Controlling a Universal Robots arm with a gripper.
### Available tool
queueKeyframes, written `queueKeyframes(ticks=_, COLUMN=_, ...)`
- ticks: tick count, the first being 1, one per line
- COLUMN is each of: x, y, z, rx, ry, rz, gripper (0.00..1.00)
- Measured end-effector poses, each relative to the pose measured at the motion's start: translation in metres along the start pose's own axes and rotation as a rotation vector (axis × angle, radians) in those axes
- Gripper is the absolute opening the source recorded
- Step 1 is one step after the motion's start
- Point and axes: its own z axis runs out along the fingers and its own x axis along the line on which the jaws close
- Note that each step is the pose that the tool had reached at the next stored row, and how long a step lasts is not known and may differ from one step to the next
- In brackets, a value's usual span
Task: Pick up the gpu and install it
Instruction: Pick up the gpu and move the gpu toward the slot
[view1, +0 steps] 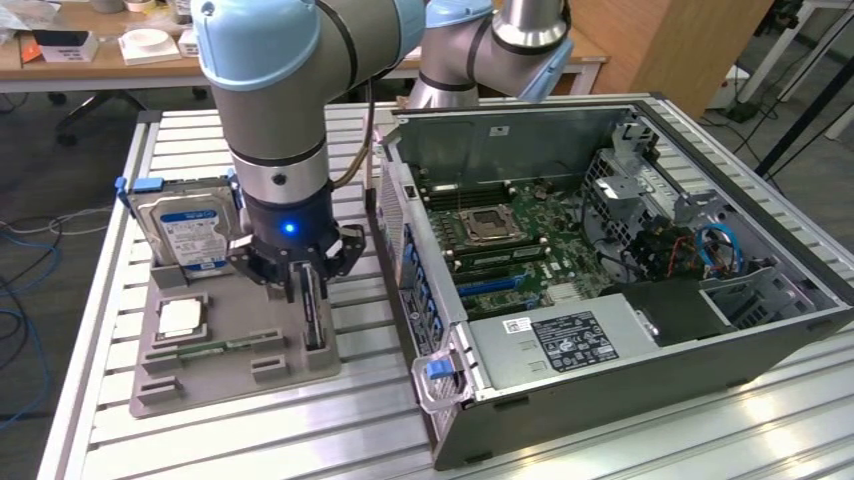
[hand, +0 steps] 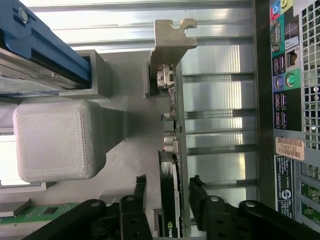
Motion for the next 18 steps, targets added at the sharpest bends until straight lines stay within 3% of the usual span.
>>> queueKeyframes(ticks=3, x=0.0000, y=0.0000, z=0.0000, rx=0.0009, ry=-0.0001, rz=0.000, gripper=0.35)
queueKeyframes(ticks=8, x=0.0000, y=0.0000, z=-0.0001, rx=0.0025, ry=0.0000, rz=0.000, gripper=0.33)
queueKeyframes(ticks=9, x=0.0000, y=0.0000, z=0.0000, rx=0.0027, ry=-0.0001, rz=0.000, gripper=0.27)
queueKeyframes(ticks=18, x=0.0000, y=0.0000, z=0.0000, rx=0.0054, ry=-0.0003, rz=0.000, gripper=0.27)
